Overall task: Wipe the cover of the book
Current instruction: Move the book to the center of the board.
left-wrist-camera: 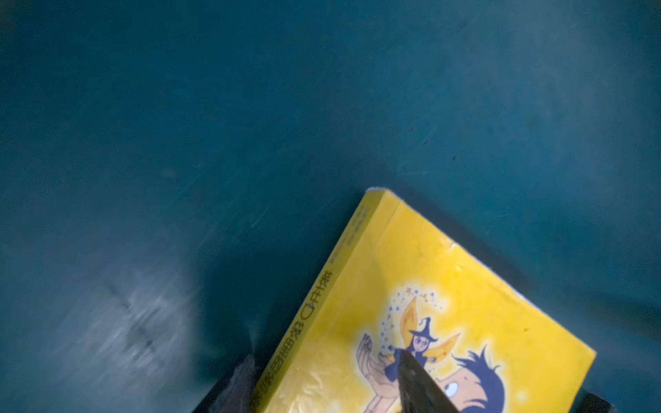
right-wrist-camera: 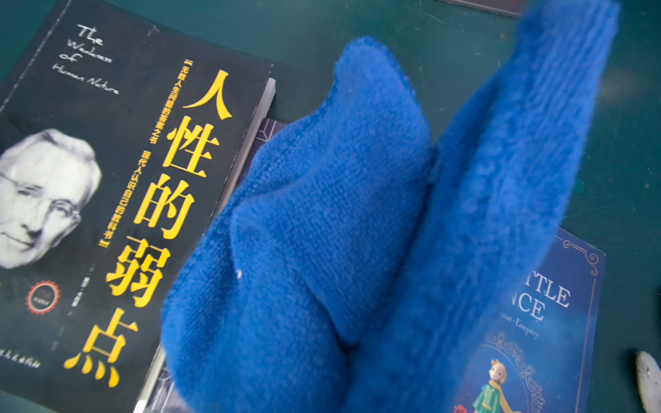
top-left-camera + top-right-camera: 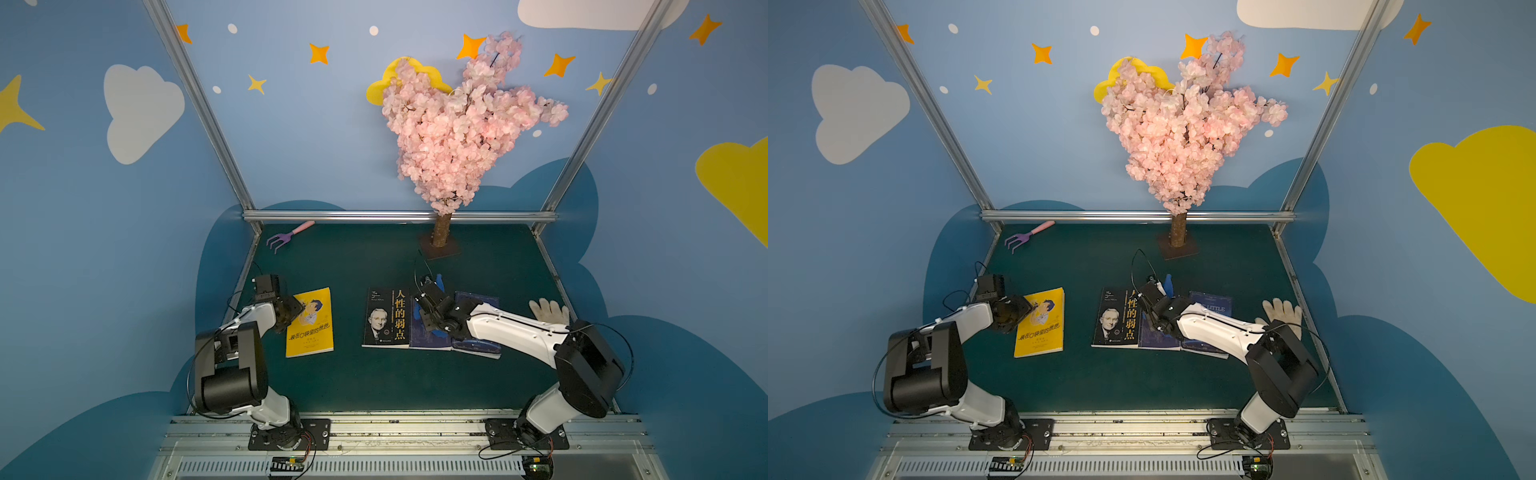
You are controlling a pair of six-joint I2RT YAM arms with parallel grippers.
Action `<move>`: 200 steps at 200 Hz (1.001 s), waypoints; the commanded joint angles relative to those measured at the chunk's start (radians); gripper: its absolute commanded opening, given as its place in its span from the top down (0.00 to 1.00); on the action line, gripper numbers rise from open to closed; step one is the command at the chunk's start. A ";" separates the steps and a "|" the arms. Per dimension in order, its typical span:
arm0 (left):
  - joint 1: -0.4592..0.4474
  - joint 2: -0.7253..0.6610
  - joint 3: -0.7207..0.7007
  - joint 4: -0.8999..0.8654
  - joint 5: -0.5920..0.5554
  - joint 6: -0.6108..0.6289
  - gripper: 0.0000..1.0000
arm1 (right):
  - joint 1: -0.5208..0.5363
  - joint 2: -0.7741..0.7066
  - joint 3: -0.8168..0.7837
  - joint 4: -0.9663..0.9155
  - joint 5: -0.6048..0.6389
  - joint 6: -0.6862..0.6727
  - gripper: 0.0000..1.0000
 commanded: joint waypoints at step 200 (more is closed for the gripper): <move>-0.203 -0.260 -0.174 -0.029 -0.052 -0.004 0.39 | -0.019 -0.001 0.008 -0.016 0.100 -0.018 1.00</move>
